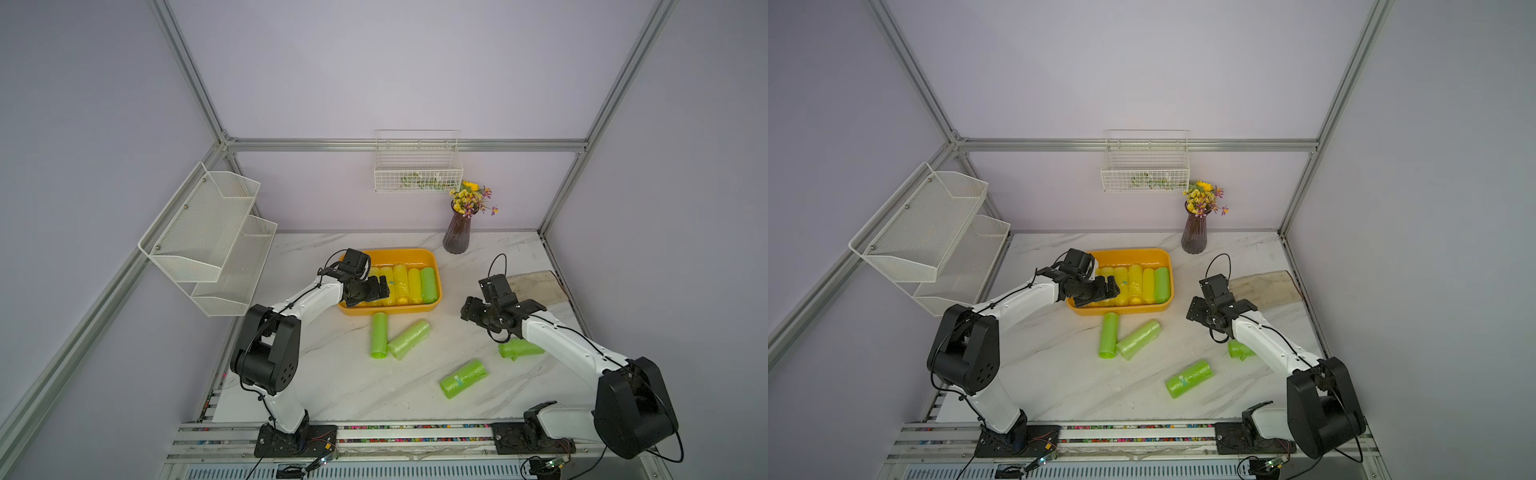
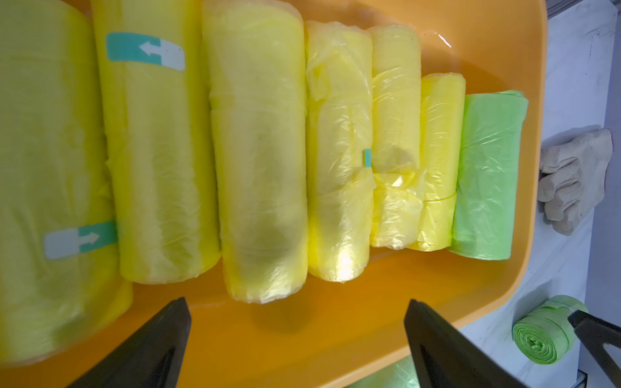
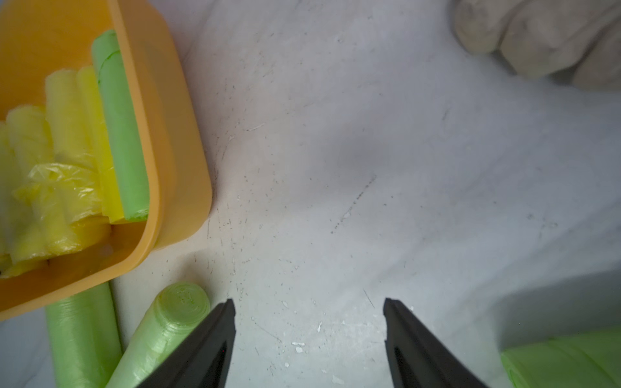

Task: Put the roll of trash bags into the storage box
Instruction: Pick up the roll of trash bags from the center of the board.

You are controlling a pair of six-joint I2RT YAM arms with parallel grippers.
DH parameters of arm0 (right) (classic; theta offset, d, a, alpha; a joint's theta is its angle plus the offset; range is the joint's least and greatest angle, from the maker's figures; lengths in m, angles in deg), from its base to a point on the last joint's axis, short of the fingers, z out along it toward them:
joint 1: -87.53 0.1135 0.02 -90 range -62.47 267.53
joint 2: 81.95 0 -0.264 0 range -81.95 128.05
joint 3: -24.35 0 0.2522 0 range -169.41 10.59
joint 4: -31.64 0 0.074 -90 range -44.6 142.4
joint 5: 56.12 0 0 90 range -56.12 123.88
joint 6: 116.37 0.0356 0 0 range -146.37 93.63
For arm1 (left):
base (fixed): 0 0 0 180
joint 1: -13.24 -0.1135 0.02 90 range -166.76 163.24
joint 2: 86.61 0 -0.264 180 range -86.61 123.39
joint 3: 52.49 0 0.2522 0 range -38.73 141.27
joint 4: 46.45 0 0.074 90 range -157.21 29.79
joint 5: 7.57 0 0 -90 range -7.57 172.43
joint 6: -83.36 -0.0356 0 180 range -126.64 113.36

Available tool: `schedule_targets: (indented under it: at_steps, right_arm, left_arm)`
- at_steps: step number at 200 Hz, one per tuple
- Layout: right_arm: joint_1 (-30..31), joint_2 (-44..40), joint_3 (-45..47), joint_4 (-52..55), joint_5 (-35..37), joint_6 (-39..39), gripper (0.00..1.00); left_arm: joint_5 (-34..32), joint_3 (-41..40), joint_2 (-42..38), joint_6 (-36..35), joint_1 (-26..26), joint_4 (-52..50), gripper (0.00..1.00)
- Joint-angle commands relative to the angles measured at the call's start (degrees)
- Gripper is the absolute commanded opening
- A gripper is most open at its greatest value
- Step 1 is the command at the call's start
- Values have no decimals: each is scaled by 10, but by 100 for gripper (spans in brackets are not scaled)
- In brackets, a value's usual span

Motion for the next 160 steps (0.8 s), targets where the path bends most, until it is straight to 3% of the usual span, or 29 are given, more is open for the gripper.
schedule_targets:
  at_steps: [1, 52, 160]
  right_arm:
    - [-16, -44, 19, 37, 40, 83, 83]
    - [-71, -115, 69, 67, 55, 134, 90]
    - [-175, -109, 100, 106, 12, 157, 99]
  left_arm:
    - [9, 23, 1, -15, 1, 18, 100]
    - [15, 27, 12, -17, 1, 21, 100]
    - [19, 31, 18, -20, 0, 23, 100]
